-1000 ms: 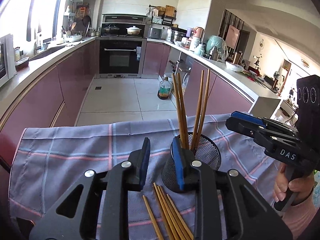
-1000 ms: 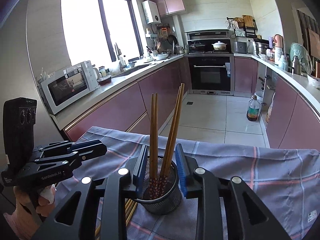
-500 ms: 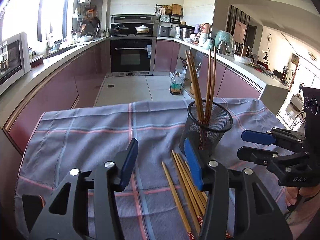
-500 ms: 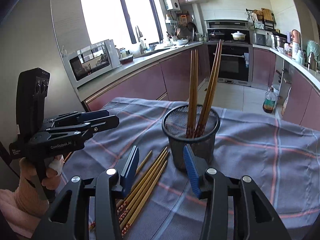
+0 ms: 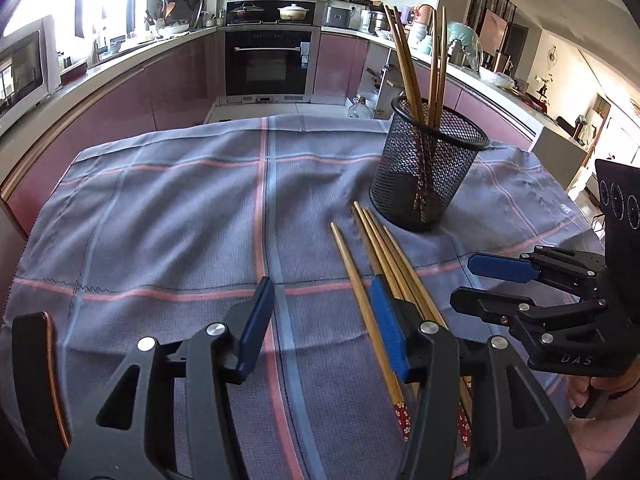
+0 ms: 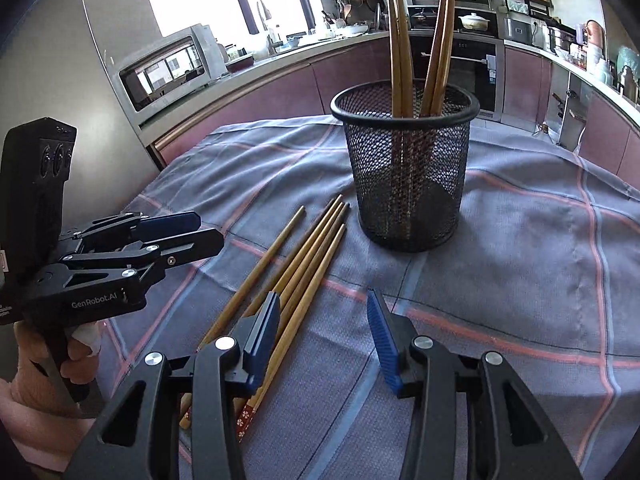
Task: Organize utensils
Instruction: 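Withdraw both grippers from the cup back to the remaining chopsticks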
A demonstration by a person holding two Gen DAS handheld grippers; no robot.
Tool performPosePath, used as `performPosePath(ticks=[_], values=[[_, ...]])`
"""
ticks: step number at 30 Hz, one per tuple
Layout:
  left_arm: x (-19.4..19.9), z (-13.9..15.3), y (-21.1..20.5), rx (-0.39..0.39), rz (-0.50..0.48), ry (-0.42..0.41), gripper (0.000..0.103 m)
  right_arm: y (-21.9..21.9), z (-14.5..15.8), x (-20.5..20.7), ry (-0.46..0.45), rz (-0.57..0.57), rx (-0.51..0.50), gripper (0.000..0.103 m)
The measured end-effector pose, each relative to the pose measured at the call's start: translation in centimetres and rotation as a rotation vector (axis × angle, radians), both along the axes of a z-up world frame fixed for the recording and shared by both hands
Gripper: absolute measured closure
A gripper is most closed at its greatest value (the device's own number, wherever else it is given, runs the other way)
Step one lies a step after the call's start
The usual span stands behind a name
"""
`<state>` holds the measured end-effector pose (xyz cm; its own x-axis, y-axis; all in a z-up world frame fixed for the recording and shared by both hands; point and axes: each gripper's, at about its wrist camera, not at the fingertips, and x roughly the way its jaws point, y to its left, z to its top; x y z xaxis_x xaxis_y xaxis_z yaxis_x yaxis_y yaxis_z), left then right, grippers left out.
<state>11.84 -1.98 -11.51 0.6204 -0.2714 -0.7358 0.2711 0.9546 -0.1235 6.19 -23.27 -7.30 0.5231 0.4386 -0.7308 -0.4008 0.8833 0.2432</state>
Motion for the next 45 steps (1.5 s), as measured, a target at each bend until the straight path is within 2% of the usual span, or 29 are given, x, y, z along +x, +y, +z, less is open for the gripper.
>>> performPosePath(ticks=[15,33,37,45], values=[[-0.2,-1.7,-1.7,0.038,-0.029,0.028,0.052,1.4,-1.4,-0.6,0.017,0.000,-0.051,0.060],[0.2,-2.9,-2.2,0.064,-0.049,0.058,0.052,1.4,-1.3,-0.5,0.010,-0.012,-0.098,0.061],[0.4,-2.9,-2.2,0.065,-0.051,0.065,0.052,1.6,-1.4,-0.5,0.002,-0.016,-0.139,0.069],[0.8,-3.0,-2.7,0.094,-0.060,0.069,0.054,1.8,-1.4,0.0,0.001,-0.018,-0.155,0.068]])
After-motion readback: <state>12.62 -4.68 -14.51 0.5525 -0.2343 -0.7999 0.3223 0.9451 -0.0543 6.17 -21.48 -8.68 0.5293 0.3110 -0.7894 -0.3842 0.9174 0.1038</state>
